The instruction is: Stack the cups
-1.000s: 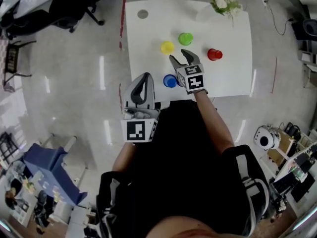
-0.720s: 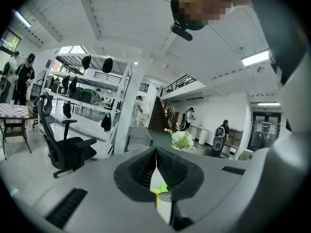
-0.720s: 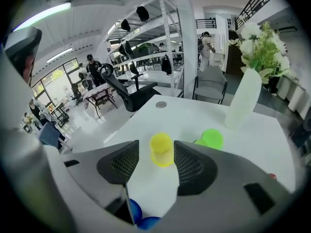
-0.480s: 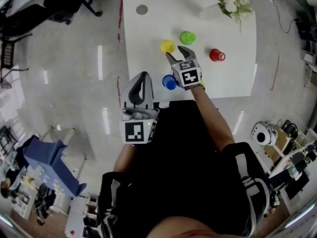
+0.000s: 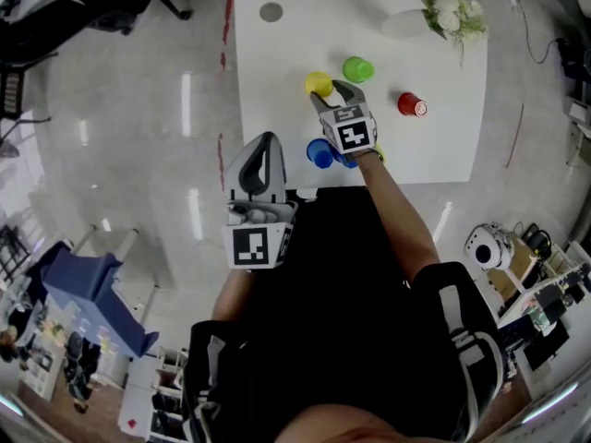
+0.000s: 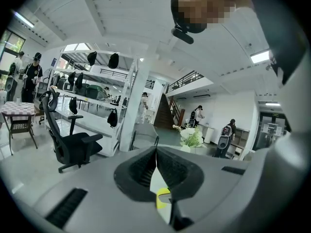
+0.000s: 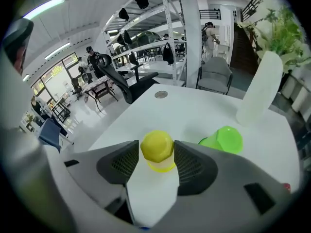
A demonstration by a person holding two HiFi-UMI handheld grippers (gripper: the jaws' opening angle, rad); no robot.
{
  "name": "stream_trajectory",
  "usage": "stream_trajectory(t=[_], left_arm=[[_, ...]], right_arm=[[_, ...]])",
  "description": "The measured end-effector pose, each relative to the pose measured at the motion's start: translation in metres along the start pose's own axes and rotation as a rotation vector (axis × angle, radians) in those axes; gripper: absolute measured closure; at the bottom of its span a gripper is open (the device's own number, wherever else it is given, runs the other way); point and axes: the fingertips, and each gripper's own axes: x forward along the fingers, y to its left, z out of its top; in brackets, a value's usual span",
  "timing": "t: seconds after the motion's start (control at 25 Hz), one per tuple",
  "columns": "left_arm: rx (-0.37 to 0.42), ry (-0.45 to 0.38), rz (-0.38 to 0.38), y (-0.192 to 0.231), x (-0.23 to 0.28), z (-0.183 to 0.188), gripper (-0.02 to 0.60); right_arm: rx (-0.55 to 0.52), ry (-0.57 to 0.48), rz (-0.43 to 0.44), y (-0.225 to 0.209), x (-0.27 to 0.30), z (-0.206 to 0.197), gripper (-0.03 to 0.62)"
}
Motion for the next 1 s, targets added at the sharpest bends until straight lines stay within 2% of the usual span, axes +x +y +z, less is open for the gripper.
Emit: stream_trajectory(t=[0.44,0.56,0.68,1.0], left_arm=[[0.005,-0.029,-0.013,0.011,-0.010,0.003,0.560],[0.030,-0.042,-0.041,0.010,-0.022,0.005,0.560],[0.018,-0.056,-0.072,0.003,-0.033,0.012,0.560],[0.048,-0.082,-0.194,-0.022,-0.074,0.015,0.560]], right_arm=[[0.009,-0.012,-0.045,-0.005,-0.007,0.009,0.362],[0.018,-0.043,-0.057,0.002,-0.025,0.014,0.362],[0.042,-0.072,-0.068,0.007,-0.050,0.016,0.362],[0.111,-0.158,-0.145,0.014,-0.137,0.000,0.364]])
